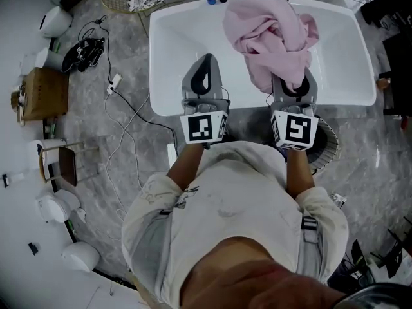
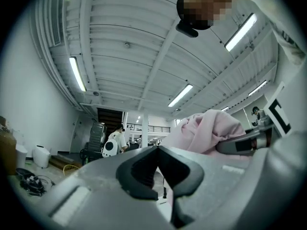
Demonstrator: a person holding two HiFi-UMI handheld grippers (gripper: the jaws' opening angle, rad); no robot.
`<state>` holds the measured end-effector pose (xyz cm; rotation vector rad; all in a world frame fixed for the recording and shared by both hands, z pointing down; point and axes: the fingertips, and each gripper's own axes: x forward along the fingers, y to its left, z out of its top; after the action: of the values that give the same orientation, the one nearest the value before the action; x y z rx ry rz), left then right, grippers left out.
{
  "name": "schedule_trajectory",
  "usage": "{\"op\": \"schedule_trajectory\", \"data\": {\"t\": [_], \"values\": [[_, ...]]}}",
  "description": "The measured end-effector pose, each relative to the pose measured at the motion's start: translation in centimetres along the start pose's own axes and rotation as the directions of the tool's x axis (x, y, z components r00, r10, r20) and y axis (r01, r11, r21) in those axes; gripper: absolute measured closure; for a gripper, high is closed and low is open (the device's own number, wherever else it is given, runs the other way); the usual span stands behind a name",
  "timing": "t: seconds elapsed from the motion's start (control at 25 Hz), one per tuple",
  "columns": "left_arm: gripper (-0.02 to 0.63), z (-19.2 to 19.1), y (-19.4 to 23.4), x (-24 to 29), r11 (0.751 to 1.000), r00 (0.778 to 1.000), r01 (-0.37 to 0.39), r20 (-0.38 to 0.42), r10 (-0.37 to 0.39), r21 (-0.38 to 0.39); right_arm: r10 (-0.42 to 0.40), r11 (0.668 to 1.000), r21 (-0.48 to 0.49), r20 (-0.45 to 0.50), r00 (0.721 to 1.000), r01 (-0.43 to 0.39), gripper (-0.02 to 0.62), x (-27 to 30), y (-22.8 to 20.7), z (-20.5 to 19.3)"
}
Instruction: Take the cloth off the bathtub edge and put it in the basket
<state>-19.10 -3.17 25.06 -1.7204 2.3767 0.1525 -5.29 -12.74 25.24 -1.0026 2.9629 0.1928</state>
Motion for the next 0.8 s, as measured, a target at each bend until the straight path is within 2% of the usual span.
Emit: {"op": "schedule_trajectory", "data": {"t": [0.2,0.44,0.6,0.8], "values": [[0.604,-0.7,-4.6,2.6,0.994,0.994,0.11,-0.005,-0.11,-0.029,-0.098,0.995,-0.016,-0.024,0.995,0.098,0.417,-2.3,-4.4,-0.3],[0.604,-1.5,-12.7,5.4,0.956,0.959,0.284,0.0,-0.285,-0.078,-0.283,0.959,-0.031,-0.067,0.957,0.282,0.417,-7.0,-11.3,-1.5],[0.604,-1.6,-19.9,6.0,0.905,0.911,0.412,0.012,-0.413,-0.111,-0.423,0.906,-0.049,-0.098,0.901,0.42,0.417,-12.8,-16.3,-2.6],[0.604,-1.7,-28.8,5.7,0.815,0.826,0.561,0.03,-0.563,-0.143,-0.586,0.809,-0.05,-0.139,0.798,0.586,0.417,-20.3,-21.5,-4.0]]}}
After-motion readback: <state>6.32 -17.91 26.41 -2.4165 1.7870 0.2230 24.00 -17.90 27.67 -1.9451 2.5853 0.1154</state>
